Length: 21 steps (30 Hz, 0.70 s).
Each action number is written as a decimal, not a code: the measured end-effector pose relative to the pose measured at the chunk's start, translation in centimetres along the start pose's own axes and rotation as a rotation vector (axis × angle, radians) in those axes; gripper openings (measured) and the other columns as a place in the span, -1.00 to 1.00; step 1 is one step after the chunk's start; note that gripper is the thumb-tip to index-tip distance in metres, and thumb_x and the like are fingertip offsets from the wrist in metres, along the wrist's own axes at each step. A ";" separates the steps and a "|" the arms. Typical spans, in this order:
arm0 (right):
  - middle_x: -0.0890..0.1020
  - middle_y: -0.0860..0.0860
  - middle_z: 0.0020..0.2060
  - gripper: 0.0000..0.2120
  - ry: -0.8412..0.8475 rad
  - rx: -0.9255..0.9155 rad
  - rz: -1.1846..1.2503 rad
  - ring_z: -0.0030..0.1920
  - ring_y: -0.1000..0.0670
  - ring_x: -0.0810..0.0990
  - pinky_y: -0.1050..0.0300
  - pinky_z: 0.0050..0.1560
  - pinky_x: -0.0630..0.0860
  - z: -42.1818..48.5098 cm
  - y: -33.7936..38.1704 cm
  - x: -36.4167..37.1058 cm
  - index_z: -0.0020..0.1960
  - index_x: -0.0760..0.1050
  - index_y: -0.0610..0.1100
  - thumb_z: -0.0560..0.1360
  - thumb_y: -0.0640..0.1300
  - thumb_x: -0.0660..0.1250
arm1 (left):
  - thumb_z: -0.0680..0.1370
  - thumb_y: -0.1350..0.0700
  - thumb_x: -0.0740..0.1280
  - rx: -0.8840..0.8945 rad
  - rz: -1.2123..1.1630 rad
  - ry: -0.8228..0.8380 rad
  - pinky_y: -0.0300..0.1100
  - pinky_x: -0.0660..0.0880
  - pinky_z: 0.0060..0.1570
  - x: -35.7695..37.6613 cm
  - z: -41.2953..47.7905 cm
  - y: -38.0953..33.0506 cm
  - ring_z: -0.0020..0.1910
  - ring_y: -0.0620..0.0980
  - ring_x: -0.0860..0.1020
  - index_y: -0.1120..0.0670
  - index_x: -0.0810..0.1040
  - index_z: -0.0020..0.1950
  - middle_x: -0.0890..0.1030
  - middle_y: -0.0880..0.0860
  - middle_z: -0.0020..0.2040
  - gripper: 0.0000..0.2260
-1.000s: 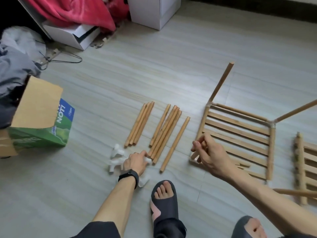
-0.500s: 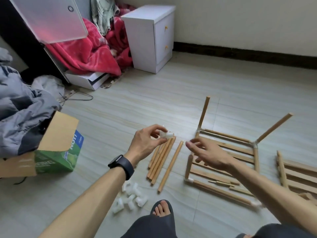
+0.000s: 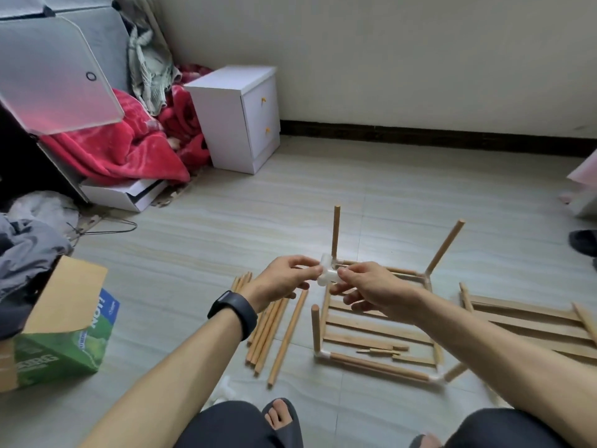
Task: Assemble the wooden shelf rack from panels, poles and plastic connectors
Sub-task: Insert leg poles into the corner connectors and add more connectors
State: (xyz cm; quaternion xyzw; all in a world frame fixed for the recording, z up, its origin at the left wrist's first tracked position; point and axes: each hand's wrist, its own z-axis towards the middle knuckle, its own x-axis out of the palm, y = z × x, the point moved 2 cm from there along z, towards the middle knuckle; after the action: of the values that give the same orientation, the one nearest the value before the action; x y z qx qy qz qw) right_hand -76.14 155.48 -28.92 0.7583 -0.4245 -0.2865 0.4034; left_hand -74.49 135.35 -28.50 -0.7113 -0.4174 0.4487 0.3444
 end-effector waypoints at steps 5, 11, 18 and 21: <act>0.73 -0.11 0.01 -0.72 0.058 0.114 0.033 -0.26 0.07 0.60 0.19 -0.28 0.52 0.9 -3.2 0.7 0.25 0.56 -0.21 0.70 -0.04 0.23 | 0.57 -0.21 0.37 -0.087 0.012 0.042 -0.06 0.56 0.11 1.7 0.3 3.5 0.05 -0.09 0.65 -0.17 0.63 0.15 0.71 -0.16 -0.03 -0.78; 0.71 -0.11 -0.02 -0.72 0.071 0.141 -0.008 -0.27 0.06 0.54 0.16 -0.22 0.48 2.4 -4.0 1.3 0.22 0.58 -0.23 0.71 -0.07 0.22 | 0.56 -0.13 0.41 -0.096 -0.026 -0.011 -0.09 0.57 0.07 2.1 1.0 5.3 0.08 -0.04 0.63 -0.12 0.64 0.11 0.70 -0.10 0.01 -0.83; 0.72 -0.08 -0.06 -0.72 0.078 0.154 0.000 -0.28 0.06 0.53 0.18 -0.27 0.50 2.7 -4.5 1.5 0.25 0.53 -0.23 0.72 -0.06 0.18 | 0.58 -0.09 0.40 -0.160 -0.085 0.044 -0.04 0.57 0.15 2.3 1.5 5.3 -0.01 -0.04 0.70 -0.01 0.64 0.16 0.72 -0.02 0.05 -0.76; 0.73 -0.06 -0.08 -0.71 0.073 0.157 0.001 -0.28 0.07 0.53 0.17 -0.25 0.50 2.7 -4.7 1.7 0.22 0.55 -0.23 0.72 -0.05 0.18 | 0.58 -0.05 0.40 -0.169 -0.114 0.052 -0.07 0.56 0.13 2.5 1.5 5.5 -0.05 -0.09 0.71 0.02 0.63 0.13 0.73 -0.02 0.01 -0.79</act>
State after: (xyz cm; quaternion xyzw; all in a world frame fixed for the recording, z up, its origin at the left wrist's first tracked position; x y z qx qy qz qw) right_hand -75.46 154.49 -34.46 0.7971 -0.4311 -0.2244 0.3583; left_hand -73.72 135.50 -34.70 -0.7243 -0.4843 0.3732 0.3187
